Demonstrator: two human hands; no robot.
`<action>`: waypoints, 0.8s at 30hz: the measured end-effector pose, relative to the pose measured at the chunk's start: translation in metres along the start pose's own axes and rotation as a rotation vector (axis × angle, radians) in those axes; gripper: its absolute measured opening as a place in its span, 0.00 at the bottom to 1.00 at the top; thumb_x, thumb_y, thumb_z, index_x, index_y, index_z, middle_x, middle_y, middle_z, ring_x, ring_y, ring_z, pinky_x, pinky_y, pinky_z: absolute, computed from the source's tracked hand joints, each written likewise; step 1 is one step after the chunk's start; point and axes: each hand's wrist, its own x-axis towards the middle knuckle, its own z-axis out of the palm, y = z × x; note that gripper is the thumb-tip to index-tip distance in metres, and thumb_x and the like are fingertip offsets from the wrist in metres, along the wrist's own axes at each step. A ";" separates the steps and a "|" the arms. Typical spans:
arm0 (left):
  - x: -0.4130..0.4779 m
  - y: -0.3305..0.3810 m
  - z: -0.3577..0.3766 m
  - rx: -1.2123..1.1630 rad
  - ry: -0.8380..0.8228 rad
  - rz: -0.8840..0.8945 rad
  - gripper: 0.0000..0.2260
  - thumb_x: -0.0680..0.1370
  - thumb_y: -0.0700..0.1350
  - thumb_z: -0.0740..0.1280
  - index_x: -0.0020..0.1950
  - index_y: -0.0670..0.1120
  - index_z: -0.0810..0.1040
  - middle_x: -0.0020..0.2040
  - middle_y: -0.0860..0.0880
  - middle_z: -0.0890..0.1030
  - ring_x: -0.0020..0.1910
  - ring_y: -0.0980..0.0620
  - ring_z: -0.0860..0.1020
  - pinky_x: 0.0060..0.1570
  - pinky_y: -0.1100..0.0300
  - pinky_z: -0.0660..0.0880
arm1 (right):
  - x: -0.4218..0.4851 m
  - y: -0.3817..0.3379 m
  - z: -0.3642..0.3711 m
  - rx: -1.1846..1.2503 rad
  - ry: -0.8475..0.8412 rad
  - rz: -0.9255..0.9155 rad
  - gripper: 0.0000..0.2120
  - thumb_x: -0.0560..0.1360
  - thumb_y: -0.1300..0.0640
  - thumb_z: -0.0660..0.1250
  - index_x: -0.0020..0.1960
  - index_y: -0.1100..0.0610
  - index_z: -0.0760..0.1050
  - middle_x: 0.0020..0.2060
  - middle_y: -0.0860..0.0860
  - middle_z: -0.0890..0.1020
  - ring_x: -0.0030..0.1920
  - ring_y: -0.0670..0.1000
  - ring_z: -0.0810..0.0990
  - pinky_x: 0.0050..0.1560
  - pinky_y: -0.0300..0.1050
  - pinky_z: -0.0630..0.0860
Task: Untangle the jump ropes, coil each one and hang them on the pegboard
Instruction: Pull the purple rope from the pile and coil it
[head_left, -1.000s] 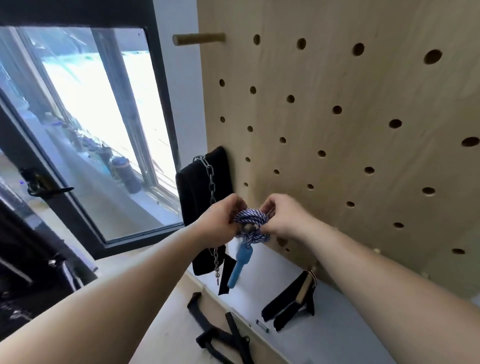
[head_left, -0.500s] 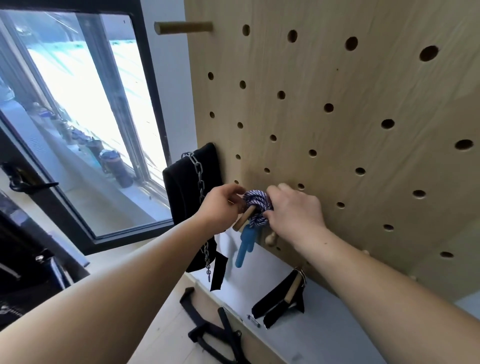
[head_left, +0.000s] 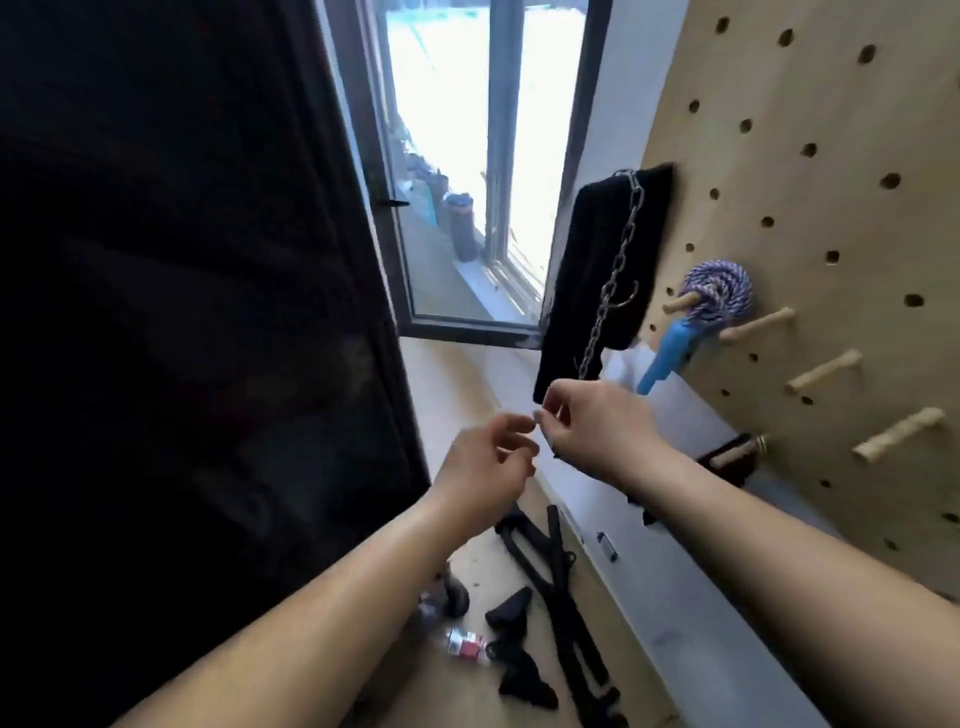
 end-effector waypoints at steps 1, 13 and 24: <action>-0.023 -0.017 -0.008 -0.004 0.012 -0.037 0.11 0.81 0.40 0.66 0.56 0.56 0.79 0.48 0.50 0.85 0.45 0.49 0.85 0.45 0.51 0.82 | -0.011 -0.013 0.019 -0.001 -0.087 -0.012 0.09 0.80 0.43 0.63 0.50 0.46 0.79 0.46 0.46 0.83 0.45 0.51 0.79 0.45 0.46 0.76; -0.298 -0.221 -0.111 0.040 0.290 -0.430 0.04 0.79 0.47 0.70 0.47 0.57 0.81 0.38 0.62 0.79 0.39 0.64 0.78 0.40 0.72 0.70 | -0.157 -0.214 0.214 -0.251 -0.914 -0.521 0.11 0.74 0.38 0.63 0.45 0.43 0.79 0.44 0.50 0.83 0.44 0.53 0.83 0.49 0.52 0.83; -0.528 -0.307 -0.075 -0.321 1.036 -1.045 0.09 0.80 0.40 0.67 0.59 0.45 0.83 0.48 0.49 0.83 0.47 0.53 0.79 0.47 0.63 0.73 | -0.322 -0.374 0.296 -0.267 -1.183 -1.117 0.09 0.80 0.45 0.65 0.51 0.47 0.81 0.47 0.45 0.82 0.50 0.50 0.81 0.53 0.48 0.80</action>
